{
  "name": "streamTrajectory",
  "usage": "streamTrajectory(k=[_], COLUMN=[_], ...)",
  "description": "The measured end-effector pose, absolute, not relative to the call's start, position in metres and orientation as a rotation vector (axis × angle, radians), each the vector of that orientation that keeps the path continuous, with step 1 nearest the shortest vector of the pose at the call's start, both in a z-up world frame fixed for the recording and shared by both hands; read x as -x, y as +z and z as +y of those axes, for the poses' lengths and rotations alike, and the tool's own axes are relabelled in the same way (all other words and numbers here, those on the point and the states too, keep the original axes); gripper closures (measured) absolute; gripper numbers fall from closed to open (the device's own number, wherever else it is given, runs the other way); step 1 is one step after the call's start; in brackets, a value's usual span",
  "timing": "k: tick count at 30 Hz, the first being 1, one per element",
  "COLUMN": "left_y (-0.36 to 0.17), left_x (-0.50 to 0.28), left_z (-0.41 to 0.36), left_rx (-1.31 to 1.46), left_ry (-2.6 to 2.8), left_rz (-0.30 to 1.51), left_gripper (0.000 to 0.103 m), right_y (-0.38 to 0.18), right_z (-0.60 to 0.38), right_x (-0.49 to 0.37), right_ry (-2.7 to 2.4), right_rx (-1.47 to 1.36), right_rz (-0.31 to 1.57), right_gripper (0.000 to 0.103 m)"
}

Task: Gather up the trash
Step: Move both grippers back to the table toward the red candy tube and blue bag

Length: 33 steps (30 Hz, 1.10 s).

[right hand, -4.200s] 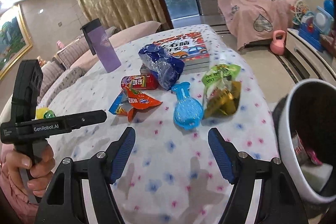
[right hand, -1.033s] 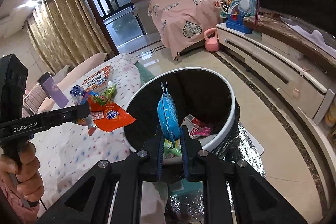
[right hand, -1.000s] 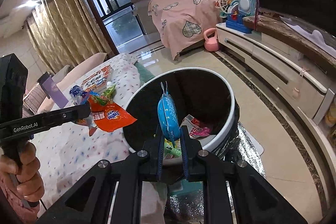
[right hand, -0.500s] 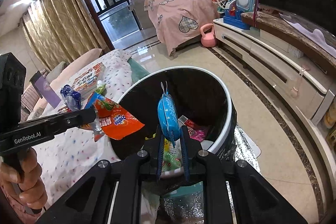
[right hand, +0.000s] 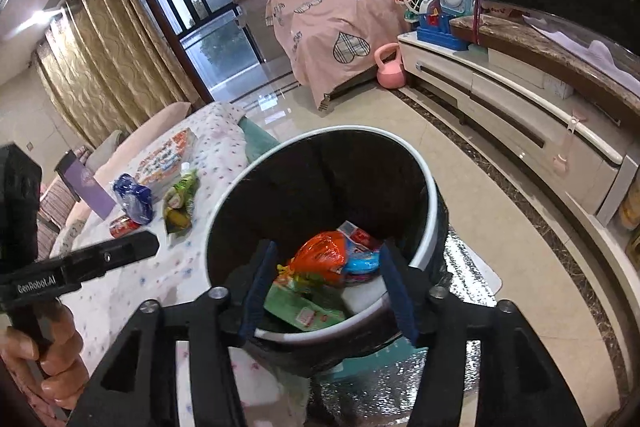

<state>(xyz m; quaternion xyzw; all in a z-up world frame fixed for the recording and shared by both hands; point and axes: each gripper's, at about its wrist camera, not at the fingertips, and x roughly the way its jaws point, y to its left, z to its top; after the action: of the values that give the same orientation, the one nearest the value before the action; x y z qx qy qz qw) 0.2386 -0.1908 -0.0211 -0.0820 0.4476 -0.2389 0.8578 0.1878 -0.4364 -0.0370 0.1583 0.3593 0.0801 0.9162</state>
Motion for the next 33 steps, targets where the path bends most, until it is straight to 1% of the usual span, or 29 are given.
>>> streamTrajectory(k=[2, 7, 8, 13, 22, 33], left_y=[-0.025, -0.037, -0.04, -0.046, -0.061, -0.067], left_x=[-0.232, -0.215, -0.212, -0.198, -0.188, -0.191], left_z=[-0.176, -0.131, -0.123, -0.079, -0.01, 0.027], left_rx=[0.194, 0.234, 0.246, 0.271, 0.341, 0.314], left_ry=[-0.484, -0.408, -0.399, -0.323, -0.204, -0.139], left_rz=[0.945, 0.958, 0.96, 0.952, 0.959, 0.96], left_gripper=[0.044, 0.043, 0.042, 0.039, 0.039, 0.039], right_y=[-0.035, -0.031, -0.03, -0.027, -0.033, -0.04], right_z=[-0.431, -0.405, -0.398, -0.361, -0.305, -0.247], right_x=[-0.185, -0.177, -0.176, -0.173, -0.178, -0.191], right_ry=[0.176, 0.23, 0.244, 0.32, 0.413, 0.499], right_rx=[-0.337, -0.348, -0.348, -0.311, -0.275, -0.224], right_rz=[0.73, 0.712, 0.709, 0.708, 0.74, 0.769], right_gripper=[0.03, 0.015, 0.014, 0.012, 0.011, 0.011])
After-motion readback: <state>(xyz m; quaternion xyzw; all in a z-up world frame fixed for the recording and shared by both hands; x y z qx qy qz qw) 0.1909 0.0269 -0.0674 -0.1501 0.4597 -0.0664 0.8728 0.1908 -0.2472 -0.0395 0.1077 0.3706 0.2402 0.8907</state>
